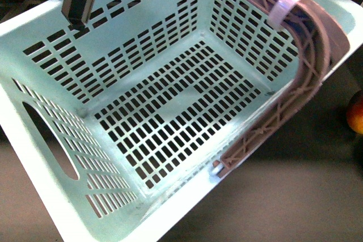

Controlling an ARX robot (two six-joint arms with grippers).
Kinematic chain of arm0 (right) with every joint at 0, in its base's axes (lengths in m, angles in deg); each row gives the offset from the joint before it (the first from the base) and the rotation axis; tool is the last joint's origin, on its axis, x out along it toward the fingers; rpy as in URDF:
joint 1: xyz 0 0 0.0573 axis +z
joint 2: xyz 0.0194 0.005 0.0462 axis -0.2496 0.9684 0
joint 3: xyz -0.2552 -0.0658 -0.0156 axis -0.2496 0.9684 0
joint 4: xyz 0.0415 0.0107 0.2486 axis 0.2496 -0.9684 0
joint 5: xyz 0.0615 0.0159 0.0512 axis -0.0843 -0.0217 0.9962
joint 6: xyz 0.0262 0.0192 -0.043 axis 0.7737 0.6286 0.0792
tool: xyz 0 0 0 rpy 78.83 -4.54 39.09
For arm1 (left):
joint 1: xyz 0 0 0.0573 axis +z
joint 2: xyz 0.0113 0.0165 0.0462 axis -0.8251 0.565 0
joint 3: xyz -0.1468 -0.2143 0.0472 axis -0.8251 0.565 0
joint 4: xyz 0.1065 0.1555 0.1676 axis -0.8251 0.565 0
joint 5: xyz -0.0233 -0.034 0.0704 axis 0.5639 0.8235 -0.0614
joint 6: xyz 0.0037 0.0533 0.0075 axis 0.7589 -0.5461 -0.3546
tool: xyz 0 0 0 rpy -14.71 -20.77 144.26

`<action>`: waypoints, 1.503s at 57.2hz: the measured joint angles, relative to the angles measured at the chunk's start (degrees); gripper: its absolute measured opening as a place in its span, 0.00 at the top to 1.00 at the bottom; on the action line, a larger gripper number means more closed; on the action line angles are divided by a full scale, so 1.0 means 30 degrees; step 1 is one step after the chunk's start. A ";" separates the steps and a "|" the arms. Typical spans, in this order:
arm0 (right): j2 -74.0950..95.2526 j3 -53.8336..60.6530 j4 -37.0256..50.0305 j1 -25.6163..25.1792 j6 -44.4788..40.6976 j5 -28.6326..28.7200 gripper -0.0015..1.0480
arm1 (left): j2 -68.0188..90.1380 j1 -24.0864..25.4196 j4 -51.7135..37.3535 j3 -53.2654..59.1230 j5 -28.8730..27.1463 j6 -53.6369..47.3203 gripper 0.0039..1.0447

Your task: Pick apple with right arm and hold basket with left

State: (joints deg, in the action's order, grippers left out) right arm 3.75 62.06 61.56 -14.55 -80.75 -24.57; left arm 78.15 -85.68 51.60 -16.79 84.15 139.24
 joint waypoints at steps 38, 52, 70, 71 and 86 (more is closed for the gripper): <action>1.6327 -0.5129 0.1413 -0.5581 -0.0306 -0.1195 0.09 | 0.0051 -0.0539 0.0219 -0.0029 0.0073 -0.0597 0.94; 3.1357 -0.9668 0.7599 -0.6594 -0.0226 -0.0896 0.09 | 0.0051 -0.0532 0.0219 -0.0029 0.0044 -0.0619 0.94; 4.0137 -1.3355 0.8604 -0.6579 0.0168 -0.1209 0.09 | 0.0051 -0.0525 0.0219 -0.0036 0.0044 -0.0619 0.94; 4.0290 -1.3464 0.8604 -0.6579 0.0175 -0.1217 0.09 | 0.0051 -0.0525 0.0219 -0.0036 0.0051 -0.0619 0.94; 4.2810 -1.5606 0.8029 -0.6754 0.0423 -0.1435 0.09 | 0.0058 -0.0525 0.0219 -0.0036 0.0044 -0.0627 0.94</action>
State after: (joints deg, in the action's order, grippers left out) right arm 132.18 15.24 85.65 -34.81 -79.48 -28.87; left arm 78.33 -87.26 52.25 -16.90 84.28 137.36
